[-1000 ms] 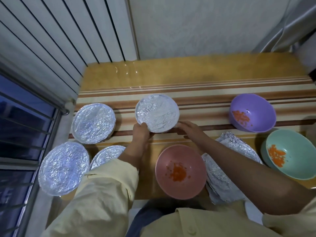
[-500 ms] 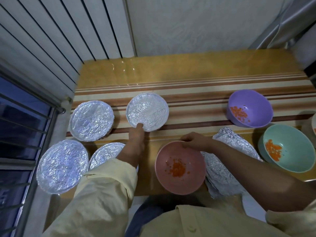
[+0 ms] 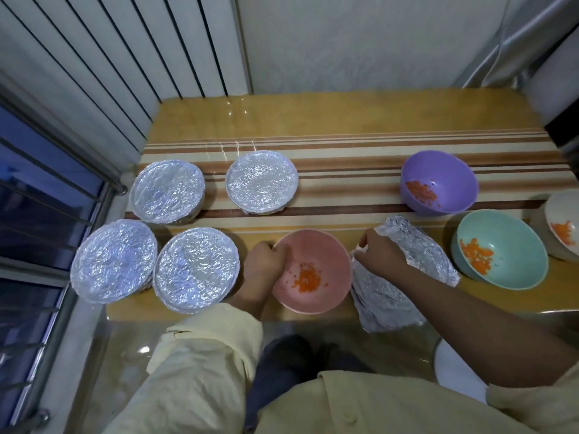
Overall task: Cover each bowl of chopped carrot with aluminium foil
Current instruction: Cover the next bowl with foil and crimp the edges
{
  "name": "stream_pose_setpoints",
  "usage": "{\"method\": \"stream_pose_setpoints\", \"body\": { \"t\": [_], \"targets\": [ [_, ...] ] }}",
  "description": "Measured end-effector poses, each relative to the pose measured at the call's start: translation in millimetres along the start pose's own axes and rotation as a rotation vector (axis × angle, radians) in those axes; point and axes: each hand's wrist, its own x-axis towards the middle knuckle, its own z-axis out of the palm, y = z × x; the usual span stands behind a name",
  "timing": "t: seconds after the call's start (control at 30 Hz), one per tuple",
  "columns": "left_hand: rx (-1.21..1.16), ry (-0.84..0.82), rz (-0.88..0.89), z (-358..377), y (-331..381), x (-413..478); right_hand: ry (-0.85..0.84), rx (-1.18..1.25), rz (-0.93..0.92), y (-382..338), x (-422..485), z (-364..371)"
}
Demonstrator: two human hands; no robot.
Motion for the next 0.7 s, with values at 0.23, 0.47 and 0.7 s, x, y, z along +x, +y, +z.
{"method": "stream_pose_setpoints", "body": {
  "t": [0.23,0.47,0.7],
  "targets": [
    [0.048,0.076,0.011,8.4,-21.2,-14.0,-0.110,-0.262,-0.016,28.4,-27.5,31.1],
    [-0.027,0.093,-0.055,16.9,-27.8,-24.7,-0.003,-0.214,-0.101,44.5,-35.5,30.7],
    [-0.153,0.079,-0.089,20.8,-31.5,-32.2,-0.004,-0.366,-0.183,50.3,-46.5,39.5]
  ]
}}
